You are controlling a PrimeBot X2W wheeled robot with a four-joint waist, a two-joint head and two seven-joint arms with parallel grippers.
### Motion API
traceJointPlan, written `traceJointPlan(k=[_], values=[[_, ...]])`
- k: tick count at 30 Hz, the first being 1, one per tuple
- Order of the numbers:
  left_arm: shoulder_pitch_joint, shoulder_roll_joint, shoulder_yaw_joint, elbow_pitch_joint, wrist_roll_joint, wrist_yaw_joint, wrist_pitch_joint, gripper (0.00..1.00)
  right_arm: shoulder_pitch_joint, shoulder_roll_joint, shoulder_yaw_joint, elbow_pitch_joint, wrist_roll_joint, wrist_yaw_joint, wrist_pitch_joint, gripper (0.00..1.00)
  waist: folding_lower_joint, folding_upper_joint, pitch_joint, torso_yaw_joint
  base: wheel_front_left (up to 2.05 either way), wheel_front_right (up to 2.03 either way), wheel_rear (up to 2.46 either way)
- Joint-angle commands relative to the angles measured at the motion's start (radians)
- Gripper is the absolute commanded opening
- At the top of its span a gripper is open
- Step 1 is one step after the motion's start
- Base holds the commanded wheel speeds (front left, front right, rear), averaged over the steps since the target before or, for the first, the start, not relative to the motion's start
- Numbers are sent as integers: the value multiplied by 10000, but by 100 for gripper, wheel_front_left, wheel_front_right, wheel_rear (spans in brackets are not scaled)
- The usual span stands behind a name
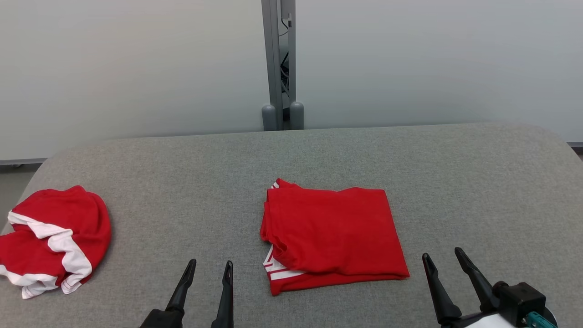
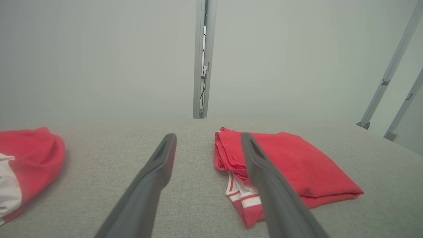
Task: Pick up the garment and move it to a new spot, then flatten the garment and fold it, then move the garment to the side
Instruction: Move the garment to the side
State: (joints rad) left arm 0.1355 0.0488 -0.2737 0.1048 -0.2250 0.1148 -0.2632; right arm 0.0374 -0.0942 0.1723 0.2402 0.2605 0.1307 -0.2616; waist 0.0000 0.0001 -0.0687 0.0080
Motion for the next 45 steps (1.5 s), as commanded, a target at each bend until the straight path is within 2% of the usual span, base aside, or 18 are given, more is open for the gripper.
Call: traceJointPlan(k=[1, 12, 18, 21, 22, 24, 32, 38, 45], values=[[53, 37, 65, -36, 57, 24, -17, 100, 100, -35, -12, -16, -18, 1, -46, 100, 0, -1, 8, 32, 0, 0, 0], [-61, 38, -31, -84, 160, 45, -17, 100, -319, -18, 0, 266, -23, 1, -46, 100, 0, -1, 216, 280, 0, 0, 0], [-257, 37, -149, -36, 242, -2, -17, 100, -1116, -139, 352, 1670, 403, 1, -46, 100, 0, -1, 489, 520, 0, 0, 0], [-352, 37, -241, 30, 261, -59, -17, 100, -1698, -177, 666, 2558, 1339, 1, -45, 100, 0, -1, 626, 692, 0, 0, 0], [-352, 37, -241, 30, 261, -59, -17, 100, -1698, -177, 666, 2558, 1339, 1, -45, 100, 0, -1, 626, 692, 0, 0, 0], [-463, 37, -295, 71, 295, -78, -17, 100, -2129, -286, 937, 3026, 2200, 1, 4, 100, 0, -1, 750, 808, 0, 0, 0], [-807, 37, -446, 114, 411, -96, -17, 100, -3665, -1096, 1775, 4301, 5201, 1, 752, 100, 0, -1, 1395, 1166, 0, 0, 0], [-1120, 38, -554, 107, 390, -95, -17, 100, -4457, -1766, 2544, 4753, 6529, 1, 1092, 100, 0, -1, 1910, 1375, 0, 0, 0], [-1443, 36, -764, 154, 308, -11, -17, 100, -4919, -1984, 3382, 5003, 7895, 1, 1605, 100, 0, -1, 2356, 1564, 0, 0, 0]])
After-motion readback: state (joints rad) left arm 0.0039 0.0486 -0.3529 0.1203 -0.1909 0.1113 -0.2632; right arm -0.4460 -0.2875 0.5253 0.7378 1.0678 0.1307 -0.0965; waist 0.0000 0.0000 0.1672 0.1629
